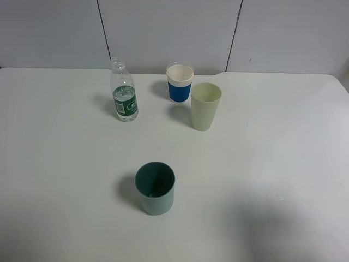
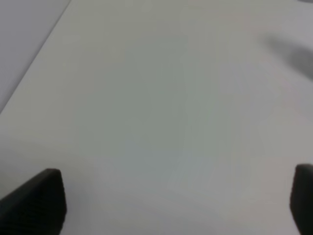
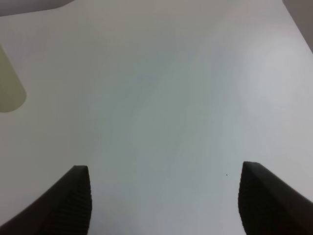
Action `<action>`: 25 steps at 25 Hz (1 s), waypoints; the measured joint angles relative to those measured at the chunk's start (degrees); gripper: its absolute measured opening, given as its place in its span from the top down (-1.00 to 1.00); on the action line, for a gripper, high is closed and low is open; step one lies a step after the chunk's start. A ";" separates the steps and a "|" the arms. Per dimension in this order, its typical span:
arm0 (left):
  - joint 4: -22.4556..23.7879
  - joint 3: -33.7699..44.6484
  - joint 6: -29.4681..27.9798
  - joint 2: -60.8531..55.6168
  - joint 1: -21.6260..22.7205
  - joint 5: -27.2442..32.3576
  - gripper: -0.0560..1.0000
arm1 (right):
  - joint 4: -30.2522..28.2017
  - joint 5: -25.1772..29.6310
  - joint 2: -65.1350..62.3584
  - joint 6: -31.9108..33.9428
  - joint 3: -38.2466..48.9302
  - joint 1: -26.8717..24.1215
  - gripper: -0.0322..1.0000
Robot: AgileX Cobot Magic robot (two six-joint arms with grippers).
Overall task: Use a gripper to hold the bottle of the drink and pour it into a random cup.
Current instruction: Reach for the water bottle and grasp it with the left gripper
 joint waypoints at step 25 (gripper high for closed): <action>0.00 0.00 0.00 0.00 0.00 0.00 -0.83 | 0.00 0.00 0.00 0.00 0.00 0.00 -0.29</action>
